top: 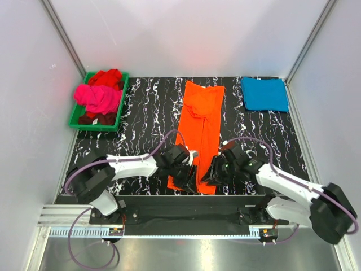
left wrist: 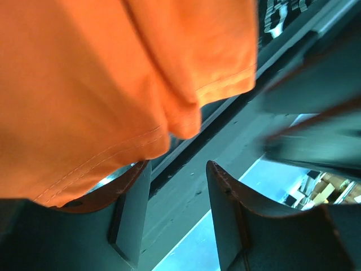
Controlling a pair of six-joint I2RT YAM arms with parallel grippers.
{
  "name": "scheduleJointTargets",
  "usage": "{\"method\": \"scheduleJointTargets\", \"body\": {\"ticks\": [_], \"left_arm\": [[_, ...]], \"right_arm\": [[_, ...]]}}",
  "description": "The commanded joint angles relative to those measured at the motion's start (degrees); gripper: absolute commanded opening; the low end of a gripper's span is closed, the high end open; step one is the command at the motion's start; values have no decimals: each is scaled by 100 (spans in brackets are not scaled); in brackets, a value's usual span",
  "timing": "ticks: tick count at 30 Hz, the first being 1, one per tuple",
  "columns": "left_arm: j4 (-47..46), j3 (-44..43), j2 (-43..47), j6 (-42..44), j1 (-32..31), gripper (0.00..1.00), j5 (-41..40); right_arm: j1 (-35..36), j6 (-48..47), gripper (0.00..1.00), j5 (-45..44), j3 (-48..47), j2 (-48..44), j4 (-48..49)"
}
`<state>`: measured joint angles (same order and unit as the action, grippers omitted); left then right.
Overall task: Fold and stack the t-shirts
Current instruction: Fold the tshirt
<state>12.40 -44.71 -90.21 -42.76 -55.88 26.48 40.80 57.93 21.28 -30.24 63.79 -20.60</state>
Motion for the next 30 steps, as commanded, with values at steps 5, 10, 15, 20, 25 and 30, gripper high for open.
{"method": "scheduleJointTargets", "body": {"ticks": [5,10,15,20,25,30], "left_arm": [[611,-186,600,-83,-2,53,-423],[1650,-591,1119,215,269,56,-872],[1977,30,1471,426,1243,56,-829],[1801,550,1490,462,1571,58,-636],[1389,1007,1419,190,1589,58,-530],[1159,1201,1243,119,1606,58,-486]], "right_arm": [[60,578,48,-694,325,-806,-1296],[51,728,58,-1011,448,-921,-1499],[51,781,62,-1073,624,-894,-1404],[51,798,54,-775,879,-789,-693],[60,746,45,-704,976,-543,-270],[51,641,40,-678,958,-332,-146]]}}
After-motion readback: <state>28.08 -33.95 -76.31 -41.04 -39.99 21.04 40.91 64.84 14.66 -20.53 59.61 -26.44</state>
